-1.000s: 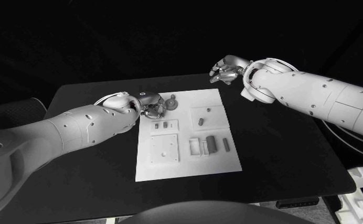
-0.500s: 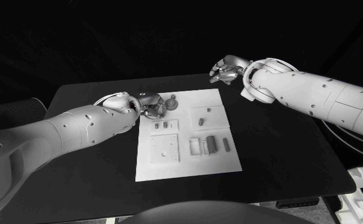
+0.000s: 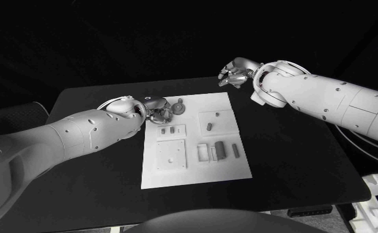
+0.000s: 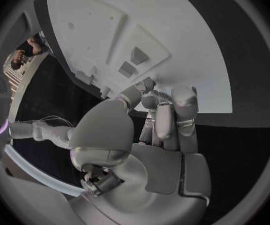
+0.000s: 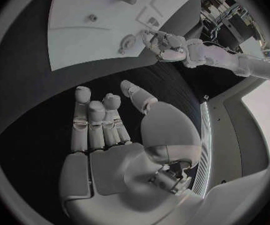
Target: Assemble the parts on the task board
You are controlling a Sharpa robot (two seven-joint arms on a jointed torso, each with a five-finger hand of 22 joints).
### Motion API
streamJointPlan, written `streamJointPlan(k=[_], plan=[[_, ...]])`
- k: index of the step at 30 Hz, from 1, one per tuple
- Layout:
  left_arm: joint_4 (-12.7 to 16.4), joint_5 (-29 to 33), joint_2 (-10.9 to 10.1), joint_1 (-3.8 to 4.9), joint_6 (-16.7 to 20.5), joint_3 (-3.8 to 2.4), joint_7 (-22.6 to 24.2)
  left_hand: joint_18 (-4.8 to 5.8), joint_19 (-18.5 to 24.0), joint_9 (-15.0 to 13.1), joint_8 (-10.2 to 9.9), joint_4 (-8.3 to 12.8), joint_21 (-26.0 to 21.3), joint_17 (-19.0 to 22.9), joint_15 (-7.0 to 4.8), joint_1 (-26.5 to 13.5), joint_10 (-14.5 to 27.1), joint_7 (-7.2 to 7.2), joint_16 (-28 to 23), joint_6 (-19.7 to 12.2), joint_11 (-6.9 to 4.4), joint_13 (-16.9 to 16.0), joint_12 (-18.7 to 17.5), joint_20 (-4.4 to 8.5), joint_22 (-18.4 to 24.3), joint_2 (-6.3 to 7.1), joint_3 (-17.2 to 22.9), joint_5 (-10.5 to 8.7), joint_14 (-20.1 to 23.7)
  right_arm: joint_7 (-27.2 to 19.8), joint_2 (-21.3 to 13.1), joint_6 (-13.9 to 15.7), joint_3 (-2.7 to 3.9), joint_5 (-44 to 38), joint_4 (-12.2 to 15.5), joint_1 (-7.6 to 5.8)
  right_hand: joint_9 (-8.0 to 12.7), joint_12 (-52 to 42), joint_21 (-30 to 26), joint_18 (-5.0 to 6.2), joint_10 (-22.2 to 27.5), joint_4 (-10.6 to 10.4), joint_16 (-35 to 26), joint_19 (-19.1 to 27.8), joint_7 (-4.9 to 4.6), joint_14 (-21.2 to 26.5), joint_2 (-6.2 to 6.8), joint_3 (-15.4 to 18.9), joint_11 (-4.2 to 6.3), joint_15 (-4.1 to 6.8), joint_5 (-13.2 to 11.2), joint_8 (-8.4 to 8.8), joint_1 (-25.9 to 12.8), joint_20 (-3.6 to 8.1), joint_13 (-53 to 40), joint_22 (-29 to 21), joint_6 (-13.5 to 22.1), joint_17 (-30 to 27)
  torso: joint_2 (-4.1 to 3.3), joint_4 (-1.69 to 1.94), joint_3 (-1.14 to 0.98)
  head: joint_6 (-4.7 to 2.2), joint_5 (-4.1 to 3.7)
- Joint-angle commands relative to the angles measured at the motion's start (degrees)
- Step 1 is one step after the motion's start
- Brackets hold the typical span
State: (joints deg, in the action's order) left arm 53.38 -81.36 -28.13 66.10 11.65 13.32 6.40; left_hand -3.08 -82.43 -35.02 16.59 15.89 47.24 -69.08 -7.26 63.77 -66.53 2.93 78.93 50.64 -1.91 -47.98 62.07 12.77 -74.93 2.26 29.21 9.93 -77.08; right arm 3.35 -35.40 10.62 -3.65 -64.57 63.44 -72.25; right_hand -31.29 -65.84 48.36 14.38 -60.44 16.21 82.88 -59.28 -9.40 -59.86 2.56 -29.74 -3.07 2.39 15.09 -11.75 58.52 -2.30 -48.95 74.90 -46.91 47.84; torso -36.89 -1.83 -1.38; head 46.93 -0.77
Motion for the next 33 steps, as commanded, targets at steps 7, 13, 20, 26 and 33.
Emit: streamJointPlan(k=[7, 13, 20, 26, 33], plan=[[0.0, 0.3, -0.1, -0.01, -0.2, -0.01, 0.2, -5.45, -0.1, -0.1, -0.3, 0.0, 0.0, -0.1, 0.13, 0.2, 0.3, 2.50, 0.0, 5.6, 0.86, -0.1, -0.3, -0.22, -0.7, 0.24, -0.3, -0.13, -0.3, -0.4, 0.0, -0.3, 0.01, -0.1, 0.0, -0.02, 0.1, -0.3, -0.3, 0.62, 0.3, 0.0, 0.2, -0.1, -0.30, 0.0, 0.00, -0.2, -0.10, 0.48, 0.1, -0.28, -0.6, 0.14, 0.1, 0.7, 0.0, -0.1, -0.02, 0.01, 0.01, 0.05, 0.04], [0.0, 0.3, -0.1, -0.02, -0.1, -0.01, 0.1, -5.45, -0.1, -0.1, -0.3, 0.0, 0.0, -0.1, 0.13, 0.2, 0.3, 2.50, 0.0, 5.6, 0.86, -0.1, -0.3, -0.22, -0.7, 0.23, -0.3, -0.14, -0.2, -0.4, 0.0, -0.3, 0.01, -0.1, 0.0, -0.02, 0.1, -0.4, -0.3, 0.62, 0.3, 0.0, 0.2, -0.1, -0.30, 0.0, -0.01, -0.2, -0.10, 0.48, 0.1, -0.28, -0.6, 0.14, 0.1, 0.7, 0.0, -0.1, -0.02, 0.00, 0.03, 0.00, 0.05], [-0.1, 0.3, -0.2, -0.02, -0.1, -0.01, -0.3, -5.46, 0.0, 0.1, -0.7, 0.1, 0.0, 0.2, 0.18, 0.2, 0.3, 2.61, -0.2, 5.2, 0.95, -0.1, -0.4, -0.24, -0.7, 0.70, -0.5, -0.18, -0.1, -0.4, 0.0, -0.3, 0.01, -0.1, 0.1, -0.02, 0.1, -0.4, -0.3, 0.62, 0.3, 0.0, 0.2, -0.1, -0.31, 0.0, 0.00, -0.2, -0.10, 0.48, 0.1, -0.28, -0.6, 0.14, 0.1, 0.7, 0.0, -0.1, 0.00, 0.00, 0.01, -0.06, 0.12], [-0.2, 0.3, -0.9, -0.02, 0.4, -0.02, -0.8, -5.77, -0.1, 1.2, -3.2, 0.3, -0.2, 0.3, 0.93, 0.8, 0.4, 3.55, -0.4, 1.8, 1.82, -0.2, -0.5, -0.65, -0.6, 1.77, -0.8, -0.19, 0.0, -0.4, -0.1, -0.2, 0.01, -0.1, 0.1, -0.02, 0.1, -0.4, -0.3, 0.62, 0.3, 0.0, 0.2, -0.1, -0.31, 0.0, 0.00, -0.2, -0.11, 0.48, 0.1, -0.28, -0.6, 0.14, 0.1, 0.7, 0.0, -0.1, -0.01, -0.02, -0.01, -0.09, 0.17], [0.1, 0.6, -1.7, -0.02, 1.4, -0.04, -0.9, -6.50, -0.1, 2.0, -4.8, 0.4, -0.4, 0.5, 1.60, 1.6, 0.8, 4.33, -0.6, -0.2, 2.55, -0.3, -0.4, -1.23, -0.5, 2.81, -1.0, -0.18, 0.2, -0.4, -0.2, -0.2, 0.01, -0.1, 0.0, -0.02, 0.1, -0.4, -0.3, 0.62, 0.3, 0.0, 0.2, -0.1, -0.31, 0.0, 0.01, -0.2, -0.11, 0.48, 0.1, -0.27, -0.6, 0.14, 0.1, 0.7, 0.0, -0.1, 0.00, -0.02, -0.03, -0.18, 0.32]])
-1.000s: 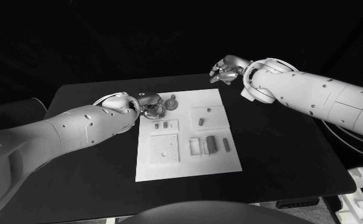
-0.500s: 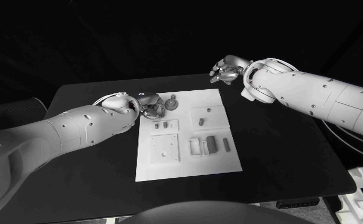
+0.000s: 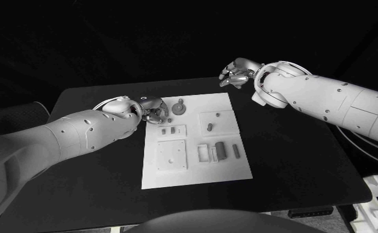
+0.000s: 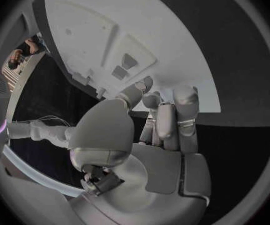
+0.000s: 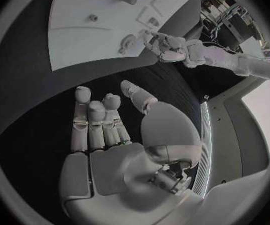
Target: Assemble the parts on the task board
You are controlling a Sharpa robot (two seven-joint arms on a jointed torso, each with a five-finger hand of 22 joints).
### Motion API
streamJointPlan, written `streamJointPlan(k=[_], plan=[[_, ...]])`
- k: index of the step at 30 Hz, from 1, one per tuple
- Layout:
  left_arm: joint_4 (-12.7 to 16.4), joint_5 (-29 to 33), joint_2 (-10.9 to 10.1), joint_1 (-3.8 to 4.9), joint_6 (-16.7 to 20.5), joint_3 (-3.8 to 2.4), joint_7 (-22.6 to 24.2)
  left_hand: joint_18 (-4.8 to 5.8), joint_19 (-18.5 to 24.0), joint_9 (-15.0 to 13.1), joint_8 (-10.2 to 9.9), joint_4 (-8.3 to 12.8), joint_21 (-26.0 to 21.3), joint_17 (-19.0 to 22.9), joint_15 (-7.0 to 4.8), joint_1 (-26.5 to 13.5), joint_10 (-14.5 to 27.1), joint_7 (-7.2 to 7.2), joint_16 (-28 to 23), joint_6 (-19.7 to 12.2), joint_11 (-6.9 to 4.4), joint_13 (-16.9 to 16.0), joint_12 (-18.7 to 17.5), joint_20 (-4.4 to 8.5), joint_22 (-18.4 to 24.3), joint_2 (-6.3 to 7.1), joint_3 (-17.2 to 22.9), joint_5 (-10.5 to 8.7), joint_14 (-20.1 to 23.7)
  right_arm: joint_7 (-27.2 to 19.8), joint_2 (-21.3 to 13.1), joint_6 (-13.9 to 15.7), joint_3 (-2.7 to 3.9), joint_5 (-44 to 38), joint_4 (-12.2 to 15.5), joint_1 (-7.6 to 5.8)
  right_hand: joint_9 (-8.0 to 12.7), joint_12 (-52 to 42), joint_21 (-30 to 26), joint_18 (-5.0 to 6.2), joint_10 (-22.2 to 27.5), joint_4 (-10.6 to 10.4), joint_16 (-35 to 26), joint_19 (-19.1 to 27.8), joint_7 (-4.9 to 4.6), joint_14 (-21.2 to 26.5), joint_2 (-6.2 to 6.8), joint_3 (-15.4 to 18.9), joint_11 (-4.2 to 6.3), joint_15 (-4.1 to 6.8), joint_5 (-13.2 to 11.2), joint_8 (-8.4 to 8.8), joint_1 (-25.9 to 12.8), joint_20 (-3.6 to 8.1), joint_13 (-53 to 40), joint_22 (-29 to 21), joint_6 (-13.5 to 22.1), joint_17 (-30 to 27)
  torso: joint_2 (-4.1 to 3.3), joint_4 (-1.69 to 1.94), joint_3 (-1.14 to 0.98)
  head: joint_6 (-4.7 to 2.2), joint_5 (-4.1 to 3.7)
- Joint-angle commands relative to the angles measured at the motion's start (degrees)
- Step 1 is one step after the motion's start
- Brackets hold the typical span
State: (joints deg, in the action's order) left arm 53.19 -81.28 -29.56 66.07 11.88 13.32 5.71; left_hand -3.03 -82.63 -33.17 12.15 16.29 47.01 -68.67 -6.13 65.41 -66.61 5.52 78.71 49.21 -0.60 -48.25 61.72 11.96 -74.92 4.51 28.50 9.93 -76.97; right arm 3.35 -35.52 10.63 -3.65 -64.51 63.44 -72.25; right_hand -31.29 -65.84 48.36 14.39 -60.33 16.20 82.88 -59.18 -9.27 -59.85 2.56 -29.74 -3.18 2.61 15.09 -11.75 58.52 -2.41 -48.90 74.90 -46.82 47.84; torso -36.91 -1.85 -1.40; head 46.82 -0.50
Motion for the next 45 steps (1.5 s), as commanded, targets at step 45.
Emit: streamJointPlan(k=[45], plan=[[21.4, 51.1, -15.5, 3.82, 1.9, -4.99, 2.9, -1.13, 33.1, 1.7, -4.3, -7.0, -43.3, 31.7, 15.82, -16.1, 17.4, 5.47, -60.3, -12.4, 11.85, 36.3, -52.5, -15.86, 35.4, 0.01, -1.4, -3.50, 30.6, -8.3, -1.4, 2.3, -0.73, 4.0, -2.4, 3.48, 0.1, 0.1, -0.9, 0.61, 1.0, 0.1, -0.4, 0.8, -0.56, 0.9, 0.09, 0.4, -0.13, 0.09, -11.2, -0.23, -0.5, -0.14, 0.4, 0.7, 0.4, -0.5, 2.36, 0.47, 0.10, -3.63, 0.38]])
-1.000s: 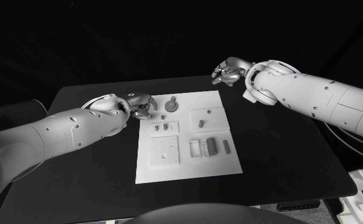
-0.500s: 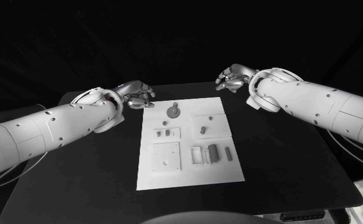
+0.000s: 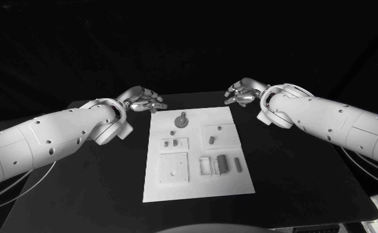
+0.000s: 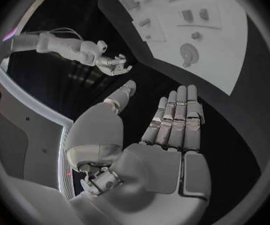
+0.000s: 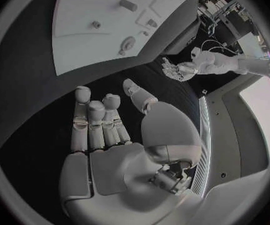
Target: Assemble the parts on the task board
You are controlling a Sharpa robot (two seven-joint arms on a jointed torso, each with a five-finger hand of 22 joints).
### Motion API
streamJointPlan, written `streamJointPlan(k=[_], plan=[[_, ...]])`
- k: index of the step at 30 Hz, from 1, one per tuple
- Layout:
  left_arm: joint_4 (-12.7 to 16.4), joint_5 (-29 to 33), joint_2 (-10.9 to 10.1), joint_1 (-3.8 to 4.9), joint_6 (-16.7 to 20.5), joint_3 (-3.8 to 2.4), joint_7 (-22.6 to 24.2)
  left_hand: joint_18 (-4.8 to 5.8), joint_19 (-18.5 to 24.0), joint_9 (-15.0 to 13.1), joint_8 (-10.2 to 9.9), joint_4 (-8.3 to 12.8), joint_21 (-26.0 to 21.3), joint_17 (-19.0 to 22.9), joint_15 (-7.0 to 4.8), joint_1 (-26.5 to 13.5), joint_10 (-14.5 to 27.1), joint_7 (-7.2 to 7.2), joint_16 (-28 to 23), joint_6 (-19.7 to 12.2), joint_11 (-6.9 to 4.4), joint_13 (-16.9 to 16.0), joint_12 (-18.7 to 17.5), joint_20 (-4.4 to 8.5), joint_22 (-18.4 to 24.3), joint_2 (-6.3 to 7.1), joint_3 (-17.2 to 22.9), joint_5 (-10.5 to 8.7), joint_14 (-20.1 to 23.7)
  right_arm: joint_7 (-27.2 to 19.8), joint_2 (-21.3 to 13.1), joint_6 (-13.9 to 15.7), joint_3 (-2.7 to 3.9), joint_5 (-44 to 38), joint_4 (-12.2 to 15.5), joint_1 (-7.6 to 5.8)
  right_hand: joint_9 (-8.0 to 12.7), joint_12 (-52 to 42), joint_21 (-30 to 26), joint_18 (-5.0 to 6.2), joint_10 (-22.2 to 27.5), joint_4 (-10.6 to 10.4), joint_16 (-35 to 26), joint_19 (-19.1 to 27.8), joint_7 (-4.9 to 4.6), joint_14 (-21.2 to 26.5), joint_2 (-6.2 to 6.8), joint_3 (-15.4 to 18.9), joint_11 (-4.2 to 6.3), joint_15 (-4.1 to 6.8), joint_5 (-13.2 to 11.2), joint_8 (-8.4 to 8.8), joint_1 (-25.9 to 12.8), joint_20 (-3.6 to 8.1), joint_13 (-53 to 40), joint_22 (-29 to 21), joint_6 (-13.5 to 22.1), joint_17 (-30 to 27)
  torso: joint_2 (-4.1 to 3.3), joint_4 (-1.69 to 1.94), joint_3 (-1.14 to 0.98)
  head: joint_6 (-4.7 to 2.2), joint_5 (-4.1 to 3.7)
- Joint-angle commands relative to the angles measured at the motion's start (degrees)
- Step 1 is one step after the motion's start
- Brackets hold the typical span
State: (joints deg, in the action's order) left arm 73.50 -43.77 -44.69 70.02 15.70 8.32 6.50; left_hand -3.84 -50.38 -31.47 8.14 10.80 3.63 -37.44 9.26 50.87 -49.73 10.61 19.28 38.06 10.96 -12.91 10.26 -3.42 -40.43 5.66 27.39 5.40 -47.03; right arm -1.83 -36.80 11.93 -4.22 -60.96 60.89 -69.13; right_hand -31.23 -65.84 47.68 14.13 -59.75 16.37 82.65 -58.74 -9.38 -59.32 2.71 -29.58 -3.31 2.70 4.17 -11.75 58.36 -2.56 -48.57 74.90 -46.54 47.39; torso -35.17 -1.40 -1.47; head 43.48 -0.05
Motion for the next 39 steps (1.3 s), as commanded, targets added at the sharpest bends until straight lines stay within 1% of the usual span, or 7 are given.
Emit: streamJointPlan(k=[1, 5, 7, 11, 12, 19, 39], plan=[[1.4, 14.6, -0.5, -0.21, -2.0, 0.01, 2.5, -0.45, 0.9, -0.1, 0.0, -1.8, 0.1, 0.6, 0.46, -1.7, 0.3, 0.59, -1.1, -1.2, 0.45, 1.2, -1.2, -0.55, 1.1, -1.64, -0.3, 1.37, 0.6, -3.2, -0.2, 1.0, -0.27, 0.3, 0.2, 0.48, 0.0, 0.1, -0.3, 0.87, 0.4, 0.0, -0.2, 0.4, -0.45, 0.4, -0.07, 0.3, 0.00, 0.01, -0.2, -0.24, -0.3, 0.01, 0.1, 0.7, 0.1, -0.1, 0.72, 0.03, 0.22, -0.33, -0.08], [2.6, 18.7, -1.2, -0.51, -1.8, 0.04, 3.6, -1.08, -1.4, -1.2, 2.5, -1.3, 1.1, 0.2, -0.31, 0.0, -2.8, 1.62, -0.2, 2.2, 0.27, 1.7, -0.5, -0.10, 1.3, -3.62, 0.3, 1.56, -1.9, -3.4, -0.2, 1.3, -0.61, -1.3, 0.2, 1.08, 0.0, 0.1, -0.3, 0.87, 0.4, 0.0, -0.2, 0.4, -0.43, 0.4, -0.14, 0.2, 0.02, 0.03, -0.1, -0.28, -0.1, 0.04, 0.1, 0.7, 0.0, -0.1, 1.12, 0.09, 0.29, -0.31, -0.21], [3.1, 19.6, -1.5, -0.69, -1.0, 0.06, 3.8, -1.38, -4.1, -2.0, 4.9, -0.7, 2.3, -0.5, -1.45, 2.2, -7.4, 1.26, 1.2, 6.4, -1.58, 0.9, 1.4, 0.67, 0.9, -5.65, 1.4, 1.60, -4.7, -3.4, -0.2, 1.4, -0.69, -1.3, 0.2, 1.46, 0.0, 0.1, -0.3, 0.87, 0.4, 0.0, -0.2, 0.4, -0.43, 0.4, -0.14, 0.2, 0.02, 0.03, -0.1, -0.28, -0.1, 0.04, 0.1, 0.7, 0.0, -0.1, 1.25, 0.12, 0.32, -0.26, -0.20], [4.0, 19.7, -1.9, -1.07, -1.2, 0.09, 3.2, -2.71, -14.1, -4.9, 10.4, 0.1, 8.3, -5.2, -6.43, 8.6, -17.8, -2.62, 7.6, 15.0, -6.46, -3.0, 7.1, 3.85, -2.2, -10.43, 6.4, -0.05, -14.6, -3.3, -0.1, 1.4, -0.73, -1.7, 0.0, 2.04, 0.0, 0.1, -0.2, 0.87, 0.3, 0.0, -0.2, 0.3, -0.43, 0.3, -0.18, 0.2, 0.03, 0.05, 0.0, -0.28, -0.1, 0.04, 0.1, 0.7, 0.0, -0.1, 1.41, 0.16, 0.35, -0.26, -0.27], [4.2, 19.7, -2.0, -1.11, -1.6, 0.12, 3.0, -2.98, -16.1, -6.2, 11.9, -0.8, 9.7, -6.5, -7.36, 9.7, -19.9, -3.30, 9.4, 16.5, -7.46, -4.3, 8.7, 4.59, -3.1, -10.28, 8.6, -2.82, -16.4, -3.3, 0.0, 1.4, -0.74, -1.7, 0.0, 2.10, 0.0, 0.0, -0.2, 0.87, 0.3, 0.0, -0.1, 0.3, -0.43, 0.3, -0.18, 0.2, 0.03, 0.05, 0.0, -0.28, -0.1, 0.04, 0.1, 0.7, 0.0, -0.1, 1.35, 0.13, 0.33, -0.32, -0.27], [5.5, 20.2, -2.5, -1.24, -3.0, 0.54, 2.9, -0.84, -14.9, -18.2, 18.1, -5.6, 15.2, -13.4, -8.64, 9.3, -15.6, -3.78, 18.1, 12.9, -8.50, -15.3, 17.7, 7.81, -10.6, -8.53, 14.1, -2.69, -13.4, -3.1, 0.1, 1.2, -0.96, -4.2, -0.2, 2.55, 0.1, -0.1, -0.1, 0.87, 0.0, 0.0, 0.0, 0.0, -0.39, 0.1, -0.13, 0.1, 0.07, 0.10, 0.8, -0.28, 0.2, 0.15, 0.1, 0.7, 0.0, 0.0, 1.21, 0.17, 0.25, -0.53, -0.38], [7.1, 21.0, -3.0, -1.28, -3.1, 0.97, 2.6, -0.29, -13.9, -19.7, 17.8, -5.3, 15.5, -13.2, -8.60, 9.2, -14.1, -3.65, 18.4, 12.3, -8.31, -17.3, 18.5, 8.27, -11.8, -8.36, 14.9, -2.60, -12.8, -2.1, 2.4, 2.3, -1.69, -9.3, -2.4, 6.10, 0.2, -0.3, 0.0, 0.87, -0.3, 0.2, 0.2, -0.4, -0.43, -0.3, 0.15, 0.0, 0.04, 0.10, 4.1, -0.12, 1.2, 0.33, 0.2, 0.8, 0.3, -0.1, 1.00, 0.29, 0.24, 0.05, -0.99]])
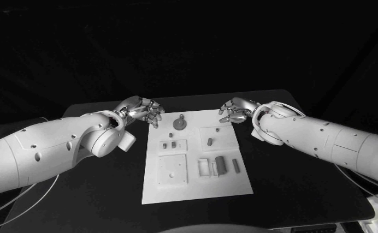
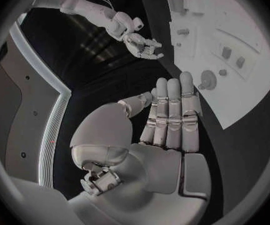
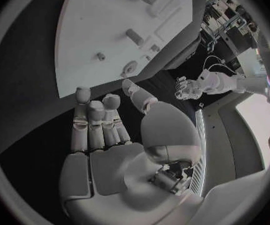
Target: Assemble the parts on the task board
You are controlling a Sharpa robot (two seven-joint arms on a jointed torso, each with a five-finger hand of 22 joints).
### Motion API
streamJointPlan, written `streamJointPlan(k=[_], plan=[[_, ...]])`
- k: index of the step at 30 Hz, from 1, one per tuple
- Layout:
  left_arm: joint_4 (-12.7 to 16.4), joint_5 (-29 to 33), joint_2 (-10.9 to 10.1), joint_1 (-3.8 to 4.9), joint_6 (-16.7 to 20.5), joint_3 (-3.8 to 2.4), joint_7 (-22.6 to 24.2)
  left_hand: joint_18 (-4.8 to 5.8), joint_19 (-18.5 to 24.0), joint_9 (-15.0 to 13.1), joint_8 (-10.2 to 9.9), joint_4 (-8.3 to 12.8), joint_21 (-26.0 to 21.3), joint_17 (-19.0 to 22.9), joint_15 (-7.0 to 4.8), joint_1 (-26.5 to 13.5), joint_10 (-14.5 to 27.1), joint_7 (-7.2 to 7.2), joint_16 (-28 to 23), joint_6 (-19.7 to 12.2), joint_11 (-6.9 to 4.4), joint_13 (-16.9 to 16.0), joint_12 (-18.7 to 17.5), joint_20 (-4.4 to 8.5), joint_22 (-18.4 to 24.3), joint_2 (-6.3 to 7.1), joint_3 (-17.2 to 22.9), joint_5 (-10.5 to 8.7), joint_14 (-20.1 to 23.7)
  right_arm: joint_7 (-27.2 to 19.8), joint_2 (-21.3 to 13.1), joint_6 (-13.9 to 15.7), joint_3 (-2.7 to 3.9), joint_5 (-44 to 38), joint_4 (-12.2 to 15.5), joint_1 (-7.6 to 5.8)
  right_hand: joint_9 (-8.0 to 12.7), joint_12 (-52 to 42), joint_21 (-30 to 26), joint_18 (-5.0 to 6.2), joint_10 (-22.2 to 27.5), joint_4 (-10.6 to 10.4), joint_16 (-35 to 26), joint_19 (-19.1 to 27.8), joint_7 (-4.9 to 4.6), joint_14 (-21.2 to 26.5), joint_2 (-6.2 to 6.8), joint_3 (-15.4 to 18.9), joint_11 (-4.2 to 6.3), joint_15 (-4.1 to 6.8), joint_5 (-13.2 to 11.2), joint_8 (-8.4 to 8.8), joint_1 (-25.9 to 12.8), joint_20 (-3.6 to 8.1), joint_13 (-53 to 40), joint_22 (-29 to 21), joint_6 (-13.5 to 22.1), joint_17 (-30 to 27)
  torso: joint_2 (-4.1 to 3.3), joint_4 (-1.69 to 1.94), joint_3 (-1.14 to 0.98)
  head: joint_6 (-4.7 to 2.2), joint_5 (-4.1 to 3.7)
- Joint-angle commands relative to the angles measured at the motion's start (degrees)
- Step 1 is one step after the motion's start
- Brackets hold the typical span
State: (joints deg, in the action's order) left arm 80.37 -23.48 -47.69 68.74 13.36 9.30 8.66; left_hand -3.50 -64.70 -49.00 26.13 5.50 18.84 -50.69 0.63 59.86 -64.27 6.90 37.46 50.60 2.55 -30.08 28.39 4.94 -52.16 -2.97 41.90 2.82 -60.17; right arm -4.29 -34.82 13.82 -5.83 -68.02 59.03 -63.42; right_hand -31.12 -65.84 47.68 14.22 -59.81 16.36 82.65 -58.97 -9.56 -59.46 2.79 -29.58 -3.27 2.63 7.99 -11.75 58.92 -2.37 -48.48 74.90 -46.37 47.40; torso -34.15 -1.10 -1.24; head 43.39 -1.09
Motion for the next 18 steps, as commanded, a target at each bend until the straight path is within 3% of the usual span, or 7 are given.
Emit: streamJointPlan(k=[1, 6, 18], plan=[[0.3, 0.7, 0.0, 0.01, -0.8, 0.00, 0.4, -0.62, 0.4, -2.2, -0.2, 0.0, 0.3, 0.1, 0.04, 0.2, 0.5, 0.07, 0.2, -0.3, 0.12, -0.1, 0.4, -0.08, -0.1, 0.26, 0.4, -0.02, 0.4, 0.6, 0.7, 0.5, -0.15, -2.3, -1.0, 0.65, 0.1, -0.3, 0.0, 0.78, -0.2, 0.2, 0.2, -0.2, -0.25, -0.2, 0.07, 0.0, 0.00, 0.17, 0.4, -0.12, 0.6, 0.14, 0.1, 0.8, 0.2, -0.1, -0.04, -0.01, 0.04, 0.27, 0.01], [0.5, 0.9, -0.1, 0.01, -0.9, 0.01, 0.4, -0.56, 0.6, -2.4, -0.3, -0.1, 0.3, 0.2, 0.08, 0.2, 0.7, 0.10, 0.2, -0.3, 0.18, -0.3, 0.3, -0.09, -0.2, 0.26, 0.5, -0.02, 0.5, 0.7, 1.3, 1.2, -0.24, -3.0, -2.3, 1.58, 0.1, -0.3, 0.0, 0.78, -0.3, 0.2, 0.2, -0.2, -0.26, -0.2, -0.09, -0.1, -0.01, 0.16, 0.7, -0.10, 0.8, 0.17, 0.1, 0.8, 0.2, -0.1, -0.09, -0.03, 0.02, 0.47, 0.16], [0.9, 1.4, 0.0, 0.02, -1.4, 0.04, 0.2, -0.44, 1.1, -2.6, -0.9, -0.1, 0.1, 0.5, 0.23, -0.1, 1.3, 0.32, 0.1, -0.8, 0.39, -0.7, 0.2, -0.15, -0.4, 0.51, 0.6, -0.01, 1.0, 1.0, 2.5, 0.4, -0.23, -2.8, -3.6, 1.87, 0.1, -0.3, 0.1, 0.78, -0.4, 0.1, 0.3, -0.3, -0.27, -0.3, -0.31, -0.1, -0.02, 0.15, 0.8, -0.11, 0.8, 0.19, 0.1, 0.7, 0.2, -0.1, -0.08, 0.00, -0.02, 0.96, -0.02]])
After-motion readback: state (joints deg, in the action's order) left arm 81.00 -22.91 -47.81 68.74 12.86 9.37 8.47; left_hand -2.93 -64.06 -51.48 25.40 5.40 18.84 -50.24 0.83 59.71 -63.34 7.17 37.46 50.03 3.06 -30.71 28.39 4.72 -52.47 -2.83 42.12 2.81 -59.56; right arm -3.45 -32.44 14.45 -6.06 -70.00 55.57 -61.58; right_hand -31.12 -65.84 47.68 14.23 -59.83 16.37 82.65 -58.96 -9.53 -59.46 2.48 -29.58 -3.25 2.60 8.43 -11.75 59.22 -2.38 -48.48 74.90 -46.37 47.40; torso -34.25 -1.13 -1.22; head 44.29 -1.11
